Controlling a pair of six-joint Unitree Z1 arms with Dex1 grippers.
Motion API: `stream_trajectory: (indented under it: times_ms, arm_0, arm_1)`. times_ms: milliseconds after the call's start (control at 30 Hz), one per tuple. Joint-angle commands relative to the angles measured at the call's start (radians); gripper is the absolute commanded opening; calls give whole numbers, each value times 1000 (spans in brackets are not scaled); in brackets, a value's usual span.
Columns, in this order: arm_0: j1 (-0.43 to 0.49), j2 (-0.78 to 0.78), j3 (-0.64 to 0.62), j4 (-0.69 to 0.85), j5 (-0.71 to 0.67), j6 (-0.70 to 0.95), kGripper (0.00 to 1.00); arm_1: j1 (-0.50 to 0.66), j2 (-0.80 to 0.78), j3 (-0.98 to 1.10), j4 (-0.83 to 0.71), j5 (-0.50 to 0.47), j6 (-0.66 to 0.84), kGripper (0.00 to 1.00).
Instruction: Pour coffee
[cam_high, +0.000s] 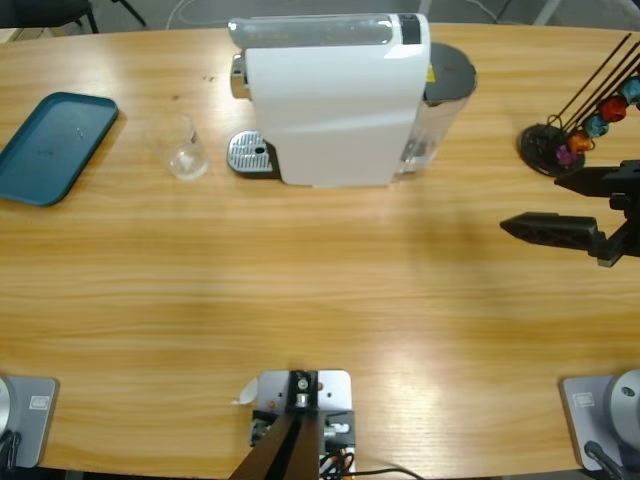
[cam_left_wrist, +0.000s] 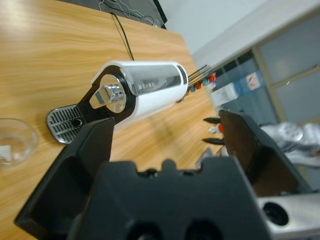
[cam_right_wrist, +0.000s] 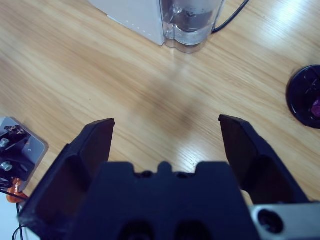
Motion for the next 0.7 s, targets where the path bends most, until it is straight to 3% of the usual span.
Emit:
stream_trajectory:
  times_ms: [33,433,700]
  arm_0:
    - [6,154,4,-211,-59,-260,899]
    - [-79,281,11,-260,-60,-350,891]
    - [-92,318,5,-261,-59,-337,965]
  arm_1:
    - [-8,25,30,-7,-20,2,895]
    - [-8,19,33,-7,-34,2,895]
    - [-8,19,34,-7,-32,1,890]
